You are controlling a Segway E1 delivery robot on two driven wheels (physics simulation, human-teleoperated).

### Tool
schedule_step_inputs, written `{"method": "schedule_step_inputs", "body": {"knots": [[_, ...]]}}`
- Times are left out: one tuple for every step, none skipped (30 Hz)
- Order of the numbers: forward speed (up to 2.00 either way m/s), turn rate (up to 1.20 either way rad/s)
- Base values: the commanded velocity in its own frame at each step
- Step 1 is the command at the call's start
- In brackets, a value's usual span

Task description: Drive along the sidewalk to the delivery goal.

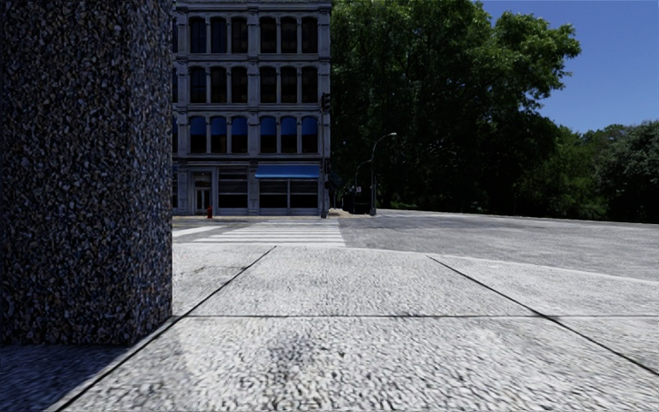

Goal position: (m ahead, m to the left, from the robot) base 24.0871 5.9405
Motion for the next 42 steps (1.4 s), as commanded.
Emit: {"method": "schedule_step_inputs", "body": {"knots": [[2.00,0.17],[2.00,0.18],[2.00,0.19],[2.00,0.19],[2.00,0.19],[2.00,0.19],[2.00,0.19],[2.00,0.19],[2.00,0.19],[2.00,0.19],[2.00,0.21],[2.00,0.21],[2.00,0.23],[2.00,0.27],[2.00,0.28],[2.00,0.28],[2.00,0.28],[2.00,0.28],[2.00,0.28],[2.00,0.28],[2.00,0.28],[2.00,0.28],[2.00,0.28],[2.00,0.28],[2.00,0.28],[2.00,0.28],[2.00,0.28],[2.00,0.28],[2.00,0.28],[2.00,0.28],[2.00,0.28],[2.00,0.28],[2.00,0.28],[2.00,0.28],[2.00,0.28],[2.00,0.28],[2.00,0.24],[2.00,0.00],[2.00,0.00],[2.00,0.00],[2.00,0.00],[2.00,0.00]]}}
